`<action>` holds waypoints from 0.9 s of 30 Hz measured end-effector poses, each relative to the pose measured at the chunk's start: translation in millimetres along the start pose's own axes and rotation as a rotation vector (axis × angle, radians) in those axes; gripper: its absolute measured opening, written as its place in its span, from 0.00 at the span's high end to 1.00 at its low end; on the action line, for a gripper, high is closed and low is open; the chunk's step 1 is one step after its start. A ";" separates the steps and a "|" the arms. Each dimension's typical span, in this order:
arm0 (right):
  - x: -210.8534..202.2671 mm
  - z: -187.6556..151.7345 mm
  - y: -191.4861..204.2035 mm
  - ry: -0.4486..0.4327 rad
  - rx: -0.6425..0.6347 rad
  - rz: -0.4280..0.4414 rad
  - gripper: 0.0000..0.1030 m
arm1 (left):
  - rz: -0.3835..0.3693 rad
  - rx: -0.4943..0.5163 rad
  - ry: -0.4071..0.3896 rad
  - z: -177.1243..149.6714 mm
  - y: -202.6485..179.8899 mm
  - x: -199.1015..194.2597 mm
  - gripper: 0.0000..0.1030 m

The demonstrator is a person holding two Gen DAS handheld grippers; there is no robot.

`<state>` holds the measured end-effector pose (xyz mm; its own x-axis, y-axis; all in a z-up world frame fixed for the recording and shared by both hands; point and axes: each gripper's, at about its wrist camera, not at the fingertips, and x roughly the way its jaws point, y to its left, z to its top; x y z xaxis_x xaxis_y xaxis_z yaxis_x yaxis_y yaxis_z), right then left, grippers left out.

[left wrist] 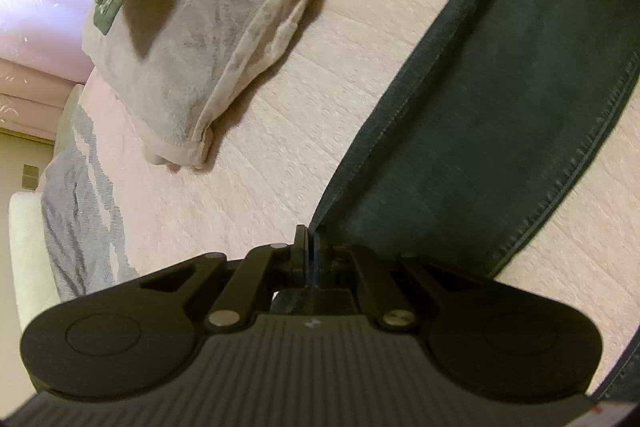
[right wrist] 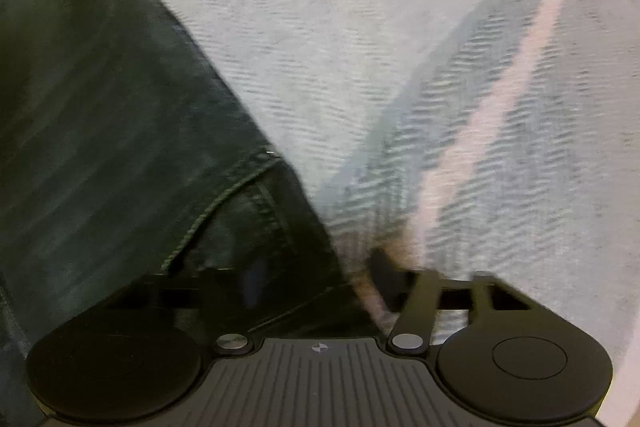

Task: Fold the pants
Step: 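Lift the leg with the left gripper while the right gripper grasps the waistband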

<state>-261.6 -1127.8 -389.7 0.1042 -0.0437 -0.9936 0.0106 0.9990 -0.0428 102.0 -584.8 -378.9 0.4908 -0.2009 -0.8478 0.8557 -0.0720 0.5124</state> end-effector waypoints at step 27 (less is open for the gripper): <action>-91.7 -290.3 324.7 -0.250 0.023 -0.429 0.97 | -0.111 -0.149 0.148 -191.2 -210.9 -193.7 1.00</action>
<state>-556.4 -797.7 -342.9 0.3205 -0.4535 -0.8317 0.1262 0.8906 -0.4369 -142.1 -343.9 -348.9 0.4016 -0.0537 -0.9143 0.9152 0.0613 0.3984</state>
